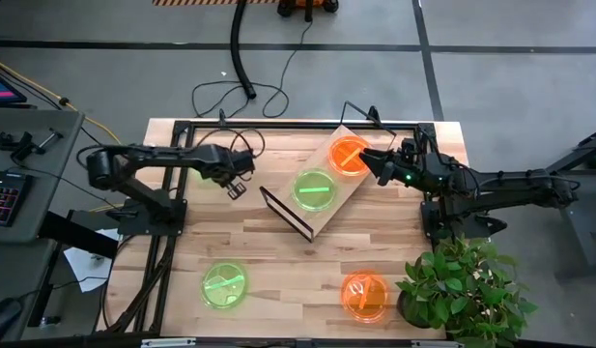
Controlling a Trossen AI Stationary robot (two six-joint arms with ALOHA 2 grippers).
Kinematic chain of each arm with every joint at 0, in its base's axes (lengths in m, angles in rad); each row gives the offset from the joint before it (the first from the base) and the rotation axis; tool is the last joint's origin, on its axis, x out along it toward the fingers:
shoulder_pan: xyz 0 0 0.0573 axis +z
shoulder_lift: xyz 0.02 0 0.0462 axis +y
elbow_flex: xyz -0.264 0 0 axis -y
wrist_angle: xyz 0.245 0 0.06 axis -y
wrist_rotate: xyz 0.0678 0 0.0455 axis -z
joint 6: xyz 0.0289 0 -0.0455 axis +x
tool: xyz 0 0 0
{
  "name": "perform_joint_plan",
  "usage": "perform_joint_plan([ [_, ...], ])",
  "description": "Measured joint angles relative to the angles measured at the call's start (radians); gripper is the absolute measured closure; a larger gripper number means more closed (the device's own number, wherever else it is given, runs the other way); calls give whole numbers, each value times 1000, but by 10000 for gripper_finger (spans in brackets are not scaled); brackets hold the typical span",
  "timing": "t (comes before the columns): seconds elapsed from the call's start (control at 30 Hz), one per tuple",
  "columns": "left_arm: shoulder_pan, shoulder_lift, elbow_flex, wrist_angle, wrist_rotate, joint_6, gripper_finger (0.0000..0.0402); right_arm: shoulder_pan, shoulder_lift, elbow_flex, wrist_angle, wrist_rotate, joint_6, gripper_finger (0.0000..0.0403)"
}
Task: Place and stack plates onto a shelf
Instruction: Stack the top green plate on top of the green plate on the shelf
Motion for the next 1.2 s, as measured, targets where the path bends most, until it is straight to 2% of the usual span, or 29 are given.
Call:
perform_joint_plan([
  [0.27, 0, -143, 158, -58, -11, 92, 401, 0, 0, 0, 0, 0, -2, 187],
  [0.43, -7, -169, 294, -27, 3, 287, 402, 0, 0, 0, 0, 0, -2, 187],
  [0.57, -31, -146, 408, 38, 95, 553, 401, 0, 0, 0, 0, 0, -2, 187],
  [0.73, -90, -72, 528, 99, 173, 980, 401, 0, 0, 0, 0, 0, 0, 187],
  [0.93, -144, 60, 595, 155, 173, 1536, 401, 0, 0, 0, 0, 0, 1, 187],
  [1.0, -148, 105, 596, 168, 140, 1710, 401, 0, 0, 0, 0, 0, 1, 187],
  [1.1, -149, 172, 596, 187, 92, 1891, 401, 0, 0, 0, 0, 0, -1, 187],
  [1.2, -148, 225, 596, 188, 89, 1974, 401, 0, 0, 0, -1, 0, -2, 187],
])
